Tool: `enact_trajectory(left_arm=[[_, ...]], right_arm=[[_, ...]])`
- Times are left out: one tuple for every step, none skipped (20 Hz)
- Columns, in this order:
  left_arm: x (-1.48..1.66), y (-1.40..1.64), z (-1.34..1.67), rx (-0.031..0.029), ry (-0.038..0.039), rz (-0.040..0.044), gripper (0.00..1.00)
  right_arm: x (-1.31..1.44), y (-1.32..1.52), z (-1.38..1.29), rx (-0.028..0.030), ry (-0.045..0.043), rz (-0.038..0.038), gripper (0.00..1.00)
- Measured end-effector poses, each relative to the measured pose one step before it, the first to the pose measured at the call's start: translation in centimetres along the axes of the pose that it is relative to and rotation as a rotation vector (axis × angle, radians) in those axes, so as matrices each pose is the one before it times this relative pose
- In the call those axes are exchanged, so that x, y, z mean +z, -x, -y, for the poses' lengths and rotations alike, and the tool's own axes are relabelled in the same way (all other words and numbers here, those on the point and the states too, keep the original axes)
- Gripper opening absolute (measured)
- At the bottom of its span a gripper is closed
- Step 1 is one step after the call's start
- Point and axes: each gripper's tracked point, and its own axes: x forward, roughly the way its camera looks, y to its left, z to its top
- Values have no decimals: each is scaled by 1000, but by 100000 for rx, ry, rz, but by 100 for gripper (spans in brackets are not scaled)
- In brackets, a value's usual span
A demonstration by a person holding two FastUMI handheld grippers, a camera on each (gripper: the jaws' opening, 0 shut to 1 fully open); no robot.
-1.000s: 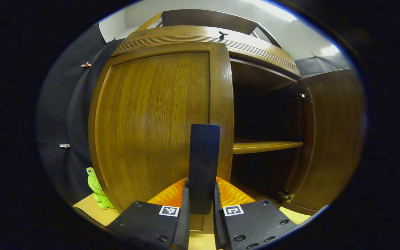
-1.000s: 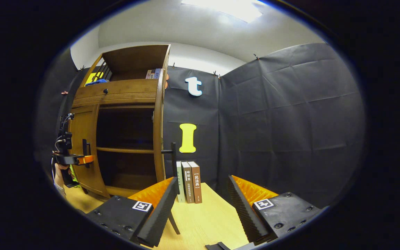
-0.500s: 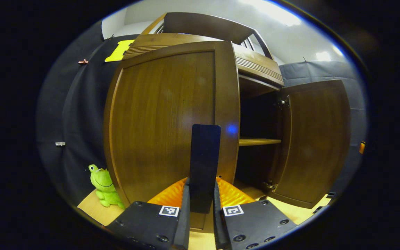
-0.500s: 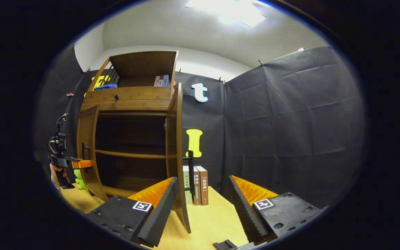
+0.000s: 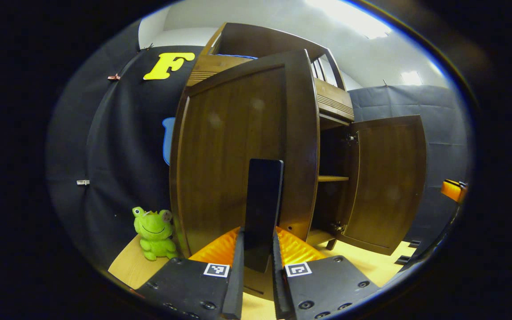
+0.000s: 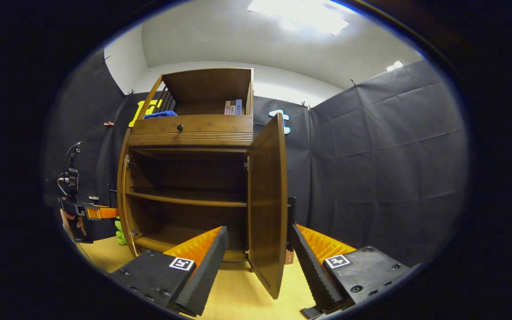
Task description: Open the right door of the double-door shoe cabinet with the right hand, and open the left door with the left hand.
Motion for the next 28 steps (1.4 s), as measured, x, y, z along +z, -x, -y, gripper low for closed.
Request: enact_trajectory(left_arm=[[14, 457, -390, -423, 902, -288, 31], [-100, 514, -478, -64, 806, -510, 31], [-26, 463, -396, 227, 470, -493, 31], [-53, 360, -429, 409, 6, -53, 30], [123, 435, -409, 656, -54, 22, 31], [-53, 317, -418, 714, 125, -10, 31], [42, 392, -407, 730, 334, 169, 30], [-29, 356, -446, 754, 469, -40, 31], [27, 387, -474, 763, 569, -231, 31], [-51, 313, -472, 1058, 394, -41, 31], [-47, 274, -461, 964, 271, -260, 30], [60, 211, -695, 2024, -415, 405, 32], [82, 376, -639, 1937, -447, 446, 29], [43, 163, -208, 1756, -253, 309, 28], [198, 141, -347, 2102, -90, 572, 27], [-28, 194, -904, 2214, -45, 154, 26], [-1, 329, -1068, 2359, -236, 163, 19], [44, 435, -1068, 2495, -248, 137, 23], [258, 129, -927, 2621, -376, 552, 23], [268, 596, -366, 1085, 152, 651, 23], [318, 317, -328, 584, 720, 1006, 22], [175, 330, -116, 396, 464, 845, 22], [275, 585, -105, 456, -234, 462, 22], [121, 656, -36, 53, -653, 514, 22], [230, 657, 362, -656, -681, 559, 22], [233, 835, 531, -585, -631, 848, 22], [417, 726, 507, -289, -1133, 1005, 22], [525, 780, 412, -363, -1012, 1405, 22]], right_arm=[[-14, 28, -678, 979, -225, 55, 90], [-51, -70, -616, 788, -128, 77, 90], [-92, 9, -675, 826, 149, -61, 90], [-184, -32, -541, 571, 297, -183, 90], [-171, -111, -437, 308, 436, -392, 90], [-118, -218, -332, 373, 338, -444, 90], [-204, -182, -439, 625, 125, -529, 91], [-278, -194, -410, 753, -151, -559, 91], [-261, -92, -361, 825, -299, -640, 91], [-258, -18, -286, 727, -338, -950, 91], [-304, -169, -375, 707, -249, -952, 91], [-260, -226, -343, 538, -181, -796, 91], [-328, -84, -255, 360, -113, -837, 91], [-259, -41, -243, 488, -40, -800, 91], [-217, -155, -260, 430, -40, -661, 91], [-94, -126, -254, 451, -22, -264, 91], [9, -150, -297, 447, -30, -80, 91], [-91, -159, -280, 511, -4, 46, 91], [-79, -232, -303, 452, -42, -14, 91], [-45, -184, -324, 539, -139, -20, 91], [75, -521, -265, 640, -155, -136, 91], [-30, -391, -277, 532, 13, -326, 91], [-107, -280, -283, 569, 187, -386, 91], [67, -187, -310, 874, 242, -340, 92], [6, -262, -487, 1230, 197, -199, 92], [30, -154, -420, 1312, 282, -209, 92], [-40, -117, -403, 1146, 348, -185, 92], [7, -125, -275, 967, 536, -71, 92]])
